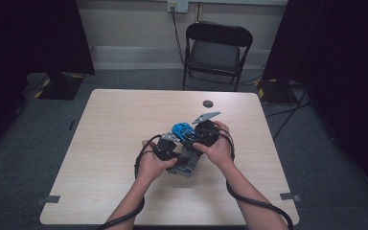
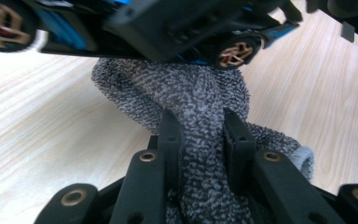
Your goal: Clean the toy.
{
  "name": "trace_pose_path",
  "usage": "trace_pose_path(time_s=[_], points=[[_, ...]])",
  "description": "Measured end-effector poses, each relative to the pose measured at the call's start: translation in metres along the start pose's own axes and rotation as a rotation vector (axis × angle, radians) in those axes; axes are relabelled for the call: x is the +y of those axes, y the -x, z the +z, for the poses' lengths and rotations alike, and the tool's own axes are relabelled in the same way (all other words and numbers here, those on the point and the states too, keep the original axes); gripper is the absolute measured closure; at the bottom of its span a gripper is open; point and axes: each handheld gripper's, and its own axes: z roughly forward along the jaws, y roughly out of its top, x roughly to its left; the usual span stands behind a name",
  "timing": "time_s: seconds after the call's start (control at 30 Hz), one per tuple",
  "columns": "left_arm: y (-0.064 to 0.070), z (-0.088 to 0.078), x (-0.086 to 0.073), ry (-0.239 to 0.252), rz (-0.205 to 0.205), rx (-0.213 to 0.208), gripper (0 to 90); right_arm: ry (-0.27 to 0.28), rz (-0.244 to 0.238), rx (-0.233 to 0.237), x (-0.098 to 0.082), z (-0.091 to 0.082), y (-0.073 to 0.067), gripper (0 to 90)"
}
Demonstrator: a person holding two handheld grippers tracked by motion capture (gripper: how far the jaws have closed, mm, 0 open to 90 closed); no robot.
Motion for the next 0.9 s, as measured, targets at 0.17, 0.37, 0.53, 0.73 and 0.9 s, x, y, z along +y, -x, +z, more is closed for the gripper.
trace_pose_path(time_s=[0.17, 0.37, 0.53, 0.73, 0.9], points=[[0.008, 0.006, 0.001, -0.018, 0.032, -0.042, 73.2, 0.006, 0.007, 0.003, 0.002, -0.002, 0.003, 28.4], [0.025, 0.013, 0.002, -0.057, 0.091, -0.084, 73.0, 0.006, 0.006, -0.001, 0.003, -0.004, 0.006, 28.4], [0.034, 0.014, 0.007, -0.073, 0.128, -0.092, 73.0, 0.018, 0.024, -0.001, 0.001, -0.009, 0.012, 28.4], [0.024, 0.006, 0.003, -0.065, 0.107, -0.059, 73.0, 0.026, 0.031, -0.017, -0.004, -0.018, 0.020, 28.4], [0.003, -0.011, 0.002, -0.045, 0.068, 0.026, 73.0, 0.034, 0.032, -0.012, -0.008, -0.025, 0.022, 28.4]])
